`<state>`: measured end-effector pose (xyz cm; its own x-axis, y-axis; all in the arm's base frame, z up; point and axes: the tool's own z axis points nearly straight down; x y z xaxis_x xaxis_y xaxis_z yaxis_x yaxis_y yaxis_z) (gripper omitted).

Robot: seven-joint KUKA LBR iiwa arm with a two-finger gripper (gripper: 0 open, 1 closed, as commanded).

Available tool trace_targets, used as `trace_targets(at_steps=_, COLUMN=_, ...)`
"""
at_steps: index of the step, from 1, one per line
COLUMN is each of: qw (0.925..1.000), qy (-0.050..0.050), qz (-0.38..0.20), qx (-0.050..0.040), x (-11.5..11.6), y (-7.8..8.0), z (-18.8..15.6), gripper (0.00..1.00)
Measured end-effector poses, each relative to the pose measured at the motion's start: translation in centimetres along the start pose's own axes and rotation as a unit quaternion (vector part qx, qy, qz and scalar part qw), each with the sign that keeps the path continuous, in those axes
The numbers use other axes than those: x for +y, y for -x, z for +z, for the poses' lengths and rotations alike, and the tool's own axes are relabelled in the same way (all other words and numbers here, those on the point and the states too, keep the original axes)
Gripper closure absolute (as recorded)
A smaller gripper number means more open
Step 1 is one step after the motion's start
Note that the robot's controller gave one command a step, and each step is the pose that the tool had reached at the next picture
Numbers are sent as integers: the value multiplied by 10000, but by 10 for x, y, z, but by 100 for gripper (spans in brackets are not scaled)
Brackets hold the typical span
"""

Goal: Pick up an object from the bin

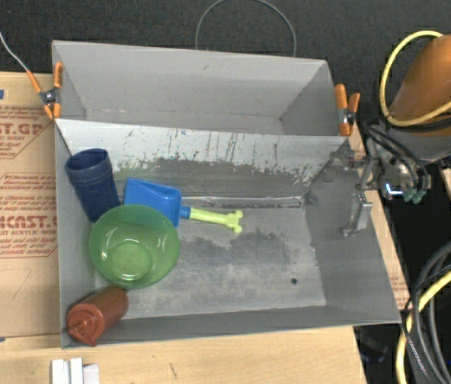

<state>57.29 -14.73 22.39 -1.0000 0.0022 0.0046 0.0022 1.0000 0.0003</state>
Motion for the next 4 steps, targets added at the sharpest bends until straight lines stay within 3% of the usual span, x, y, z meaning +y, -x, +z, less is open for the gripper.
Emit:
trace_targets(at_steps=1, qw=10000, qy=-7, qz=-14, qx=-37, x=1, y=1, z=-5, gripper=0)
trace_targets(at_steps=2, qw=10000, qy=-3, qz=11, qx=-36, x=67, y=18, z=123, gripper=0)
trace_targets(at_steps=3, qw=9913, qy=3, qz=1313, qx=-49, x=84, y=16, z=64, gripper=0)
trace_targets(at_steps=4, qw=9992, qy=7, qz=-403, qx=-33, x=150, y=18, z=109, gripper=0)
